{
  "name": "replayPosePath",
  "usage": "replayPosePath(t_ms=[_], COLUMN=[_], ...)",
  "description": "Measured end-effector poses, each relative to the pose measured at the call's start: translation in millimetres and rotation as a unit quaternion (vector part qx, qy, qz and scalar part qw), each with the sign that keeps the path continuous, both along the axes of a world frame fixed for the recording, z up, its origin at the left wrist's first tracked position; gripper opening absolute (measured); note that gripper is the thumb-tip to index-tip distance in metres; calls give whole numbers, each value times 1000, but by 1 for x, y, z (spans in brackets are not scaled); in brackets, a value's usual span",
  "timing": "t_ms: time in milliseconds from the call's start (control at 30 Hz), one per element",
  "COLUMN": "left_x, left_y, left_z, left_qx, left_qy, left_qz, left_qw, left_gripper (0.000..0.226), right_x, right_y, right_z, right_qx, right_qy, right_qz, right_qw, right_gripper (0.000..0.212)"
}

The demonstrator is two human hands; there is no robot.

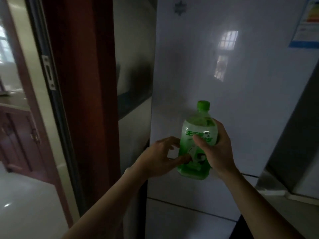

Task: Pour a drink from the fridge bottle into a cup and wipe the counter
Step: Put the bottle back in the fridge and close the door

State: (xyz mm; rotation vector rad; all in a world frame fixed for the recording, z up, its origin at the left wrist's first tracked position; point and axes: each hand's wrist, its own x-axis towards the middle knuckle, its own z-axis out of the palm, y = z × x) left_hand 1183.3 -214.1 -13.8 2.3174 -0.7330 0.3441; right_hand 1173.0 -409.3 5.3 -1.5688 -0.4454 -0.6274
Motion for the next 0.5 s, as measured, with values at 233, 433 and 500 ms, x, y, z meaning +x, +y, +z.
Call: replayPosePath(t_ms=[233,433,500], left_x=[78,107,111], left_y=[-13,-14,-13], left_z=[18,21,20], left_qx=[-74,-188,-217], left_qy=[24,57,68], left_qz=[39,13,3], left_qw=[996,980,974], left_gripper=[53,56,58], right_x=[97,138,144], right_y=[-7,10,18], right_z=[21,30,29], right_qx=[-24,-24,-19], right_qy=[-27,-18,-17], right_qz=[34,77,81], right_qw=[999,997,996], right_gripper=[69,70,71])
